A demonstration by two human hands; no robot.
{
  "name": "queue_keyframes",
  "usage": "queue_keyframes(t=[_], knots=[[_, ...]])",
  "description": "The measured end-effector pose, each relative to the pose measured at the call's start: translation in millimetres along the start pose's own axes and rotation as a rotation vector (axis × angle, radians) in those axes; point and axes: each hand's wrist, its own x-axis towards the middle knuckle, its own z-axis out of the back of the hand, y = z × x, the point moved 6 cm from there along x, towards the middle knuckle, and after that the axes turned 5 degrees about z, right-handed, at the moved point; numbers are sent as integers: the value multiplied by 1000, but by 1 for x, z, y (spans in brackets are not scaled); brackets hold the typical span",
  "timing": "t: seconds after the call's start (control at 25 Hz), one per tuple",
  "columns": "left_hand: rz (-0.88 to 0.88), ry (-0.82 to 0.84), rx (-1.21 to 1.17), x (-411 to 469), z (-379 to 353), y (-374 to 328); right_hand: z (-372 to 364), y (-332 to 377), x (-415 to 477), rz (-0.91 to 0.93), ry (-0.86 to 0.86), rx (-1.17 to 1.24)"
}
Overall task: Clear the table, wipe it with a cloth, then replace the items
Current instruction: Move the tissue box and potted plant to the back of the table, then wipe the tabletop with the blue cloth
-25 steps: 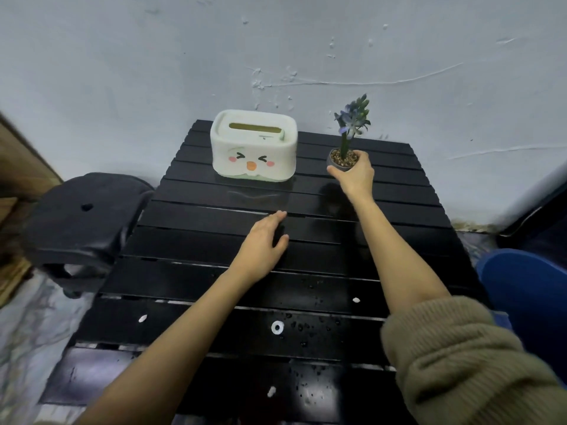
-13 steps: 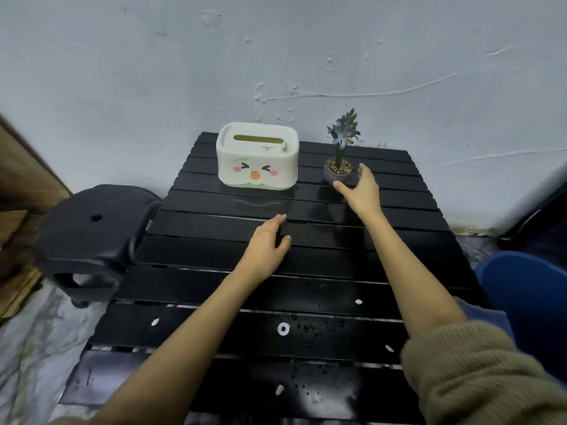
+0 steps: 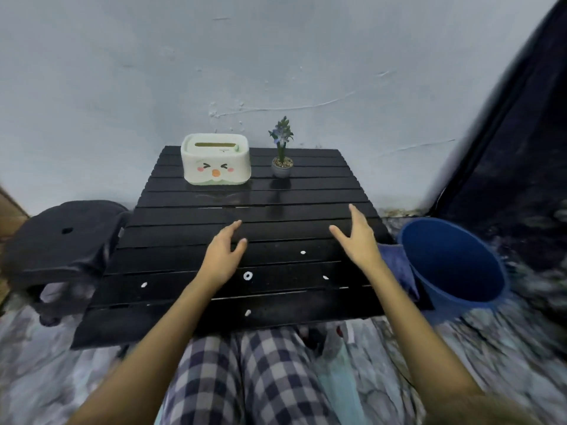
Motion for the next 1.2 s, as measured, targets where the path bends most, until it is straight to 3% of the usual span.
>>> queue_keyframes(t=[0.2,0.36,0.76,1.2], knots=[[-16,10,-16,-23,-9,-7,36,-39,-55,-99,-73,-307],[-29,12,-11,-31,-13,-10,30,-67,-76,-204,59,-463],[8,-29,8,-41,2,10,17,-63,-73,-191,-137,-442],[72,-153,1,-64,55,52,-77,41,-81,-12,-47,-167]])
